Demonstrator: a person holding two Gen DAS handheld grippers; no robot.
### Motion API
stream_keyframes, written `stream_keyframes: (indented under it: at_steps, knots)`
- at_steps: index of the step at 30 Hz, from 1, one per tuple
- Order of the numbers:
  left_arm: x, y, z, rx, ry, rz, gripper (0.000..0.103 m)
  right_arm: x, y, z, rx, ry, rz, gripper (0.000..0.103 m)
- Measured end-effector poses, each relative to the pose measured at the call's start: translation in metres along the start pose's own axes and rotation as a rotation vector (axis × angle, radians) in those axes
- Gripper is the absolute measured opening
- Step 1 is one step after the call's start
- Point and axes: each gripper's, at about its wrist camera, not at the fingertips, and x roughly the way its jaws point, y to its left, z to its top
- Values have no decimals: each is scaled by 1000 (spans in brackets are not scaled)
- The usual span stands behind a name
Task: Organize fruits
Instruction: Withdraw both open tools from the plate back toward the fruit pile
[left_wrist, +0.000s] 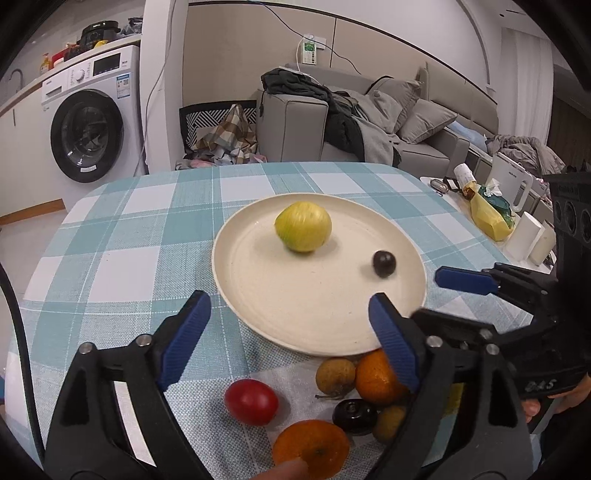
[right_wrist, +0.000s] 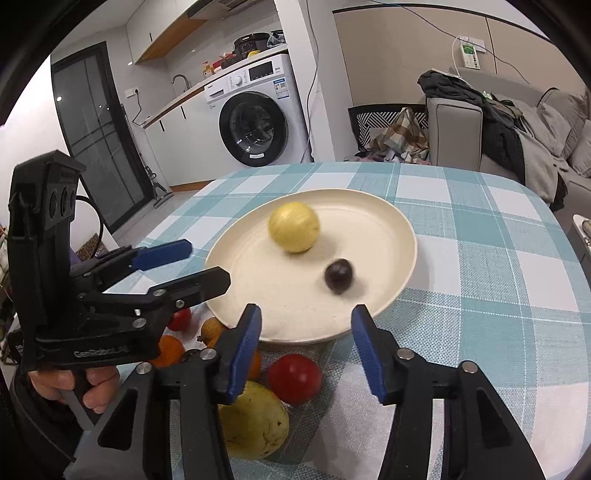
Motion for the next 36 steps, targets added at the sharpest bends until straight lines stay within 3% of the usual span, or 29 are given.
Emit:
stream_keyframes:
  at_steps: [2, 4, 6, 14, 25, 36]
  knots:
    - [-4, 0, 0, 9, -6, 17, 102, -4, -1, 0, 6, -19, 0, 87]
    - [-10, 0, -2, 18, -18, 34, 102, -8, -3, 1, 11, -30, -8, 90]
    - [-16, -2, -4, 29, -15, 35, 102, -10, -3, 3, 13, -30, -29, 103]
    - [-44, -2, -17, 12, -55, 84, 102, -33, -2, 8, 19, -100, -93, 103]
    - [-79, 4, -30, -20, -138, 123, 102, -55, 13, -6, -14, -92, -43, 103]
    - [-84, 0, -45, 21, -72, 109, 102, -59, 20, -25, -1, -50, 16, 103]
